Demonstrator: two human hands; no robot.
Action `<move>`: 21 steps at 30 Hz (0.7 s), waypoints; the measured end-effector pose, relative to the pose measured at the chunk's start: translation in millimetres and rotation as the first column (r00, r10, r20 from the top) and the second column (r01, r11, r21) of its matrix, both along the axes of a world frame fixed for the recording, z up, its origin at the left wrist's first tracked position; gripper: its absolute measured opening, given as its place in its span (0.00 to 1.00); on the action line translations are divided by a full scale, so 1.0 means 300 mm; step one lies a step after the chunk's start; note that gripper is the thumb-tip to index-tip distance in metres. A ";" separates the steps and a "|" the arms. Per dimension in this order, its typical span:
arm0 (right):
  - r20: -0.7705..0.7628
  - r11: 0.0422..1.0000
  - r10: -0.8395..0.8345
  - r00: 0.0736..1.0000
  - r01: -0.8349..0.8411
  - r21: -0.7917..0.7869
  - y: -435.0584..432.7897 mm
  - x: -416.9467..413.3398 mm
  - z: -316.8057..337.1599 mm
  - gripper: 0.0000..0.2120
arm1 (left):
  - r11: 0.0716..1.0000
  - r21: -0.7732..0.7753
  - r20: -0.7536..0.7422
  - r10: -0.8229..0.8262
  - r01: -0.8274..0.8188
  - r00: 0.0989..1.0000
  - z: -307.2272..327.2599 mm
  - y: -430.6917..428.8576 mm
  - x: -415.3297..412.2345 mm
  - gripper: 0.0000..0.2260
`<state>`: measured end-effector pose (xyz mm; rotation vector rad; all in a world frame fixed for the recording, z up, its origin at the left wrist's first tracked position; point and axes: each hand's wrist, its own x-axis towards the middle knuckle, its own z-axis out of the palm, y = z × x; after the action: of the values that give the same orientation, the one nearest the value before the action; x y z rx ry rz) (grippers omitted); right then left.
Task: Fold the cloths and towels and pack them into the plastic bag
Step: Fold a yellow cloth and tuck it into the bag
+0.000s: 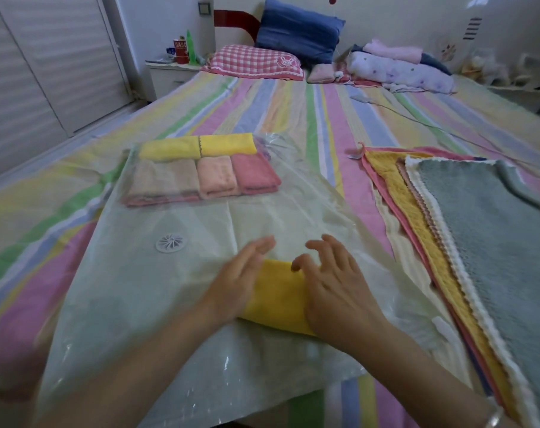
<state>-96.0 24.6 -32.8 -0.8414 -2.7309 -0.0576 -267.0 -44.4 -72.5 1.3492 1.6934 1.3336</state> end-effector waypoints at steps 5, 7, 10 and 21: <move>0.387 0.980 0.074 0.919 0.005 -0.200 0.010 -0.079 0.055 0.34 | 0.919 0.116 0.067 0.371 -0.377 0.926 0.090 -0.058 -0.072 0.11; 0.476 0.988 0.090 0.875 -0.020 -0.150 0.017 -0.110 0.067 0.40 | 0.919 0.113 -0.052 0.385 -0.377 0.922 0.099 -0.090 -0.064 0.10; 0.545 0.992 0.117 0.830 -0.068 -0.109 0.007 -0.140 0.073 0.40 | 0.956 0.115 -0.191 0.288 -0.271 0.938 0.102 -0.154 -0.023 0.10; 0.474 0.958 0.014 0.880 0.125 -0.258 0.053 -0.019 0.045 0.33 | 0.977 0.039 -0.754 -0.107 0.207 0.648 0.072 -0.275 0.112 0.05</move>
<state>-101.7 40.5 -19.1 -1.1103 -3.2267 0.1391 -233.3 -126.8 -50.9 2.2915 1.9337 0.8048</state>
